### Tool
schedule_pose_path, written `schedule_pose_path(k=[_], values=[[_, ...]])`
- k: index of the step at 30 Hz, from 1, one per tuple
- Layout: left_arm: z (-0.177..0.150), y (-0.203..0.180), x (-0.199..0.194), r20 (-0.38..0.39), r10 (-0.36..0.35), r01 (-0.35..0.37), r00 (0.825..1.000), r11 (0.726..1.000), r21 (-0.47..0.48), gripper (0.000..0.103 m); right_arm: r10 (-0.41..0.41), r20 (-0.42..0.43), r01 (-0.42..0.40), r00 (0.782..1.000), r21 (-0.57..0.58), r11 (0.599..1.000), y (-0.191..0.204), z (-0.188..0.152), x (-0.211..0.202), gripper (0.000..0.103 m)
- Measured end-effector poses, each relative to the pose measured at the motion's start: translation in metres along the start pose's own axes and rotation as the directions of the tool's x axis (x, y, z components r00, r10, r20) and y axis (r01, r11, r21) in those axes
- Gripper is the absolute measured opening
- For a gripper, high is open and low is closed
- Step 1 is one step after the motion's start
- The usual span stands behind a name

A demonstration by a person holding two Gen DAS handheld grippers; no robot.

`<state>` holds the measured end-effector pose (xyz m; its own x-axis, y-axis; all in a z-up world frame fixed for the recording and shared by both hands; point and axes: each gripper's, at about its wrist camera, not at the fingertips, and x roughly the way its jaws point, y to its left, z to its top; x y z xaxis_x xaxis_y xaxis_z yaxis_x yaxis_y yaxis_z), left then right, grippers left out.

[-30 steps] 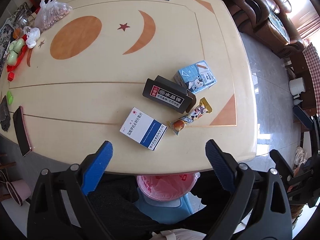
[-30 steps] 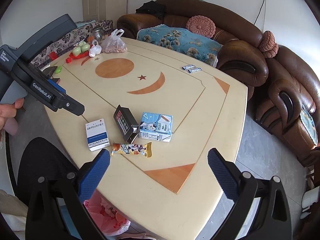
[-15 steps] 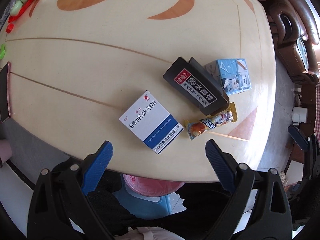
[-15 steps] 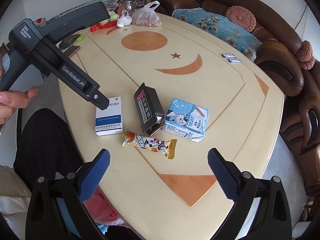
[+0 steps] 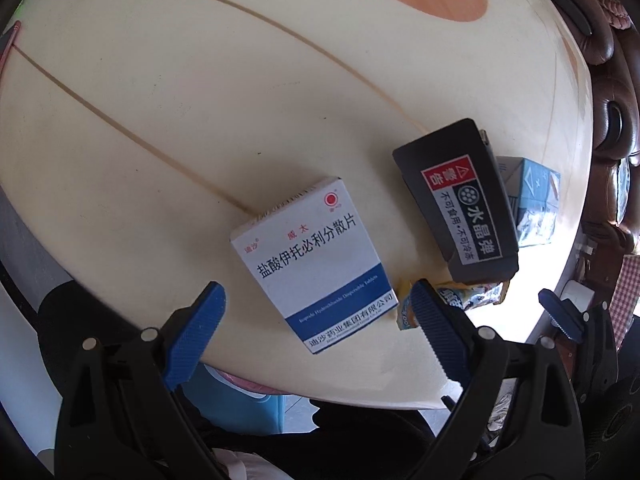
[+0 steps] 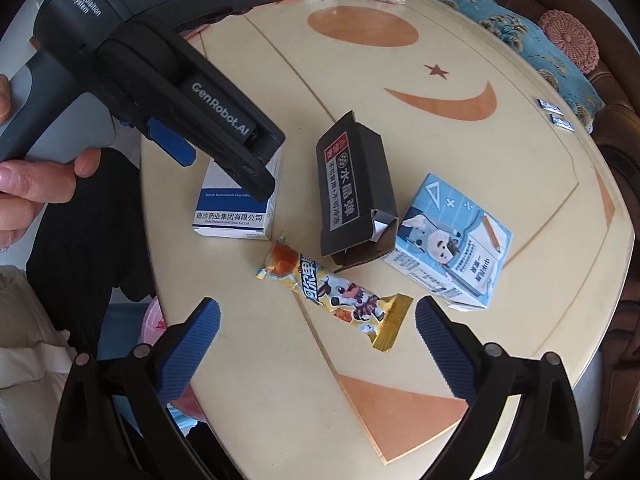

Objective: Collect trash
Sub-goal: 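Grasp the white-blue medicine box with the left tool while the right tool grasps the snack wrapper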

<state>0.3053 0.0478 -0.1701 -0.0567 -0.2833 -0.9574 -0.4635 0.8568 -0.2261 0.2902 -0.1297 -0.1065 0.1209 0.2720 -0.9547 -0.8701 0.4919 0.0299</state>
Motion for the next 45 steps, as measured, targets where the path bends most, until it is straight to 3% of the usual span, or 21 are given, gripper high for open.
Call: schedule_pose_path(k=[5,14,16,19,21,25,27,30,33,39,40,41,42,45], values=[[0.003,0.008,0.017,-0.024,-0.017,0.015,1.000,0.999,-0.053,0.092,0.009,-0.049,-0.012,0.999,-0.059,0.998,0.000,0.008,0.022,0.096],[-0.004,0.005,0.024,0.006,0.008,-0.008,1.000,0.998,-0.063,0.092,0.066,-0.118,-0.073,0.991,-0.052,0.996,-0.001,0.005,0.056,0.093],[-0.006,0.006,0.025,0.011,0.015,-0.014,1.000,0.998,-0.068,0.092,0.045,-0.090,-0.050,0.995,-0.053,0.997,0.001,0.003,0.056,0.091],[-0.010,0.008,0.025,0.021,0.017,-0.015,1.000,0.997,-0.073,0.092,0.020,-0.041,-0.020,0.999,0.018,1.000,-0.005,0.000,0.051,0.077],[-0.010,0.005,0.024,0.022,0.030,-0.029,0.999,0.998,-0.061,0.090,-0.021,-0.025,0.022,0.999,0.058,0.998,-0.008,-0.002,0.049,0.059],[-0.017,0.005,0.024,0.036,0.042,-0.040,0.998,0.998,-0.053,0.085,-0.080,-0.003,0.080,0.997,0.130,0.988,-0.004,-0.008,0.046,0.050],[-0.022,0.005,0.023,0.049,0.035,-0.033,0.998,0.999,-0.041,0.075,-0.096,0.004,0.094,0.995,0.168,0.981,0.002,-0.010,0.045,0.038],[-0.027,0.003,0.022,0.060,0.021,-0.020,0.998,1.000,-0.019,0.072,-0.119,0.009,0.114,0.993,0.212,0.970,0.010,-0.013,0.043,0.022],[-0.032,0.007,0.024,0.060,0.010,-0.010,0.998,1.000,-0.005,0.071,-0.138,0.011,0.132,0.990,0.237,0.962,0.014,-0.015,0.043,0.019],[-0.041,0.011,0.023,0.075,0.014,-0.019,0.997,0.998,0.065,0.071,-0.104,0.010,0.095,0.995,0.325,0.941,0.005,-0.021,0.037,0.018],[-0.043,0.012,0.022,0.083,0.014,-0.021,0.996,0.997,0.077,0.071,-0.250,0.046,0.231,0.967,0.250,0.940,0.009,-0.023,0.033,0.018],[-0.046,0.013,0.021,0.092,0.016,-0.024,0.996,0.995,0.096,0.071,-0.251,0.046,0.232,0.967,0.250,0.940,0.011,-0.026,0.032,0.018],[-0.049,0.015,0.020,0.102,0.014,-0.026,0.995,0.994,0.109,0.071,-0.118,0.017,0.105,0.993,0.336,0.936,0.008,-0.025,0.030,0.018],[-0.050,0.014,0.013,0.128,0.015,-0.032,0.992,0.990,0.135,0.071,-0.119,0.027,0.102,0.992,0.351,0.931,0.015,-0.027,0.023,0.018]])
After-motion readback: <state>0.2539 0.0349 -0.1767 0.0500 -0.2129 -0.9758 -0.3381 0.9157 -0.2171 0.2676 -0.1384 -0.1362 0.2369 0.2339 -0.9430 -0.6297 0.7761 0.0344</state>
